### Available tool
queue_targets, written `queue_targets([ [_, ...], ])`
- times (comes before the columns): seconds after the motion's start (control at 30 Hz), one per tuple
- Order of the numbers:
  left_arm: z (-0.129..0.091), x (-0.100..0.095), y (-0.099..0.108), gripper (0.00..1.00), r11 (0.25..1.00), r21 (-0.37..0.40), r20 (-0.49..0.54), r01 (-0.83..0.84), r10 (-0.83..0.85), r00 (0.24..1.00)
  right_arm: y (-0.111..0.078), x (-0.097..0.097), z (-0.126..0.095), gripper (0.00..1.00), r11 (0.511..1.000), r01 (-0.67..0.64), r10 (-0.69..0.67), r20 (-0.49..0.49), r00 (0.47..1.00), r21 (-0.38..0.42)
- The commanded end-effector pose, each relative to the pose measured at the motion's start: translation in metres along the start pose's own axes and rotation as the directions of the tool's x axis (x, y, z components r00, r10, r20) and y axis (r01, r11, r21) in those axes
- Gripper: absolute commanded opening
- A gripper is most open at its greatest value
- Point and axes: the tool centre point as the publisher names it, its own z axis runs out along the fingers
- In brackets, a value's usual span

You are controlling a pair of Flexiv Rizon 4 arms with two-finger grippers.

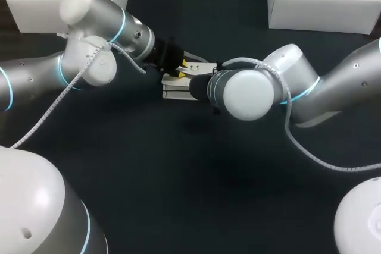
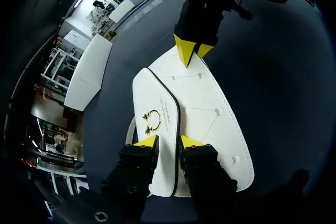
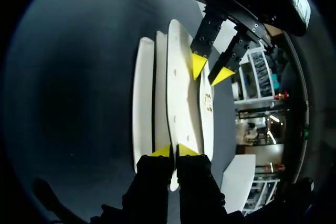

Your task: Pick up the bag, open it, inspect its contents, close it, and place it on the opposite side

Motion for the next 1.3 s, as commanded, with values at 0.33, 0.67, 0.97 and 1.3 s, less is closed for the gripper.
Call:
queue_targets([
  [0.33,0.01,0.0,0.004,0.15,1.0,-0.009,0.017,-0.01,0.01,1.0,-0.001,0.003,0.002,0.0,1.0,-0.001,0.001,0.011,1.0,-0.01],
  [0.67,0.013,-0.008,0.005,0.0,0.999,0.005,-0.001,0.04,-0.04,0.999,-0.001,0.003,0.002,0.0,1.0,-0.001,0.001,0.011,1.0,-0.01],
  [0.97,-0.006,-0.03,0.007,0.0,0.99,0.053,-0.073,0.129,-0.125,0.989,-0.001,0.003,0.002,0.0,1.0,-0.001,0.001,0.011,1.0,-0.01],
  [1.3,-0.013,-0.051,0.017,0.0,0.959,0.09,-0.193,0.267,-0.247,0.95,-0.001,0.003,0.002,0.0,1.0,-0.001,0.001,0.011,1.0,-0.01],
])
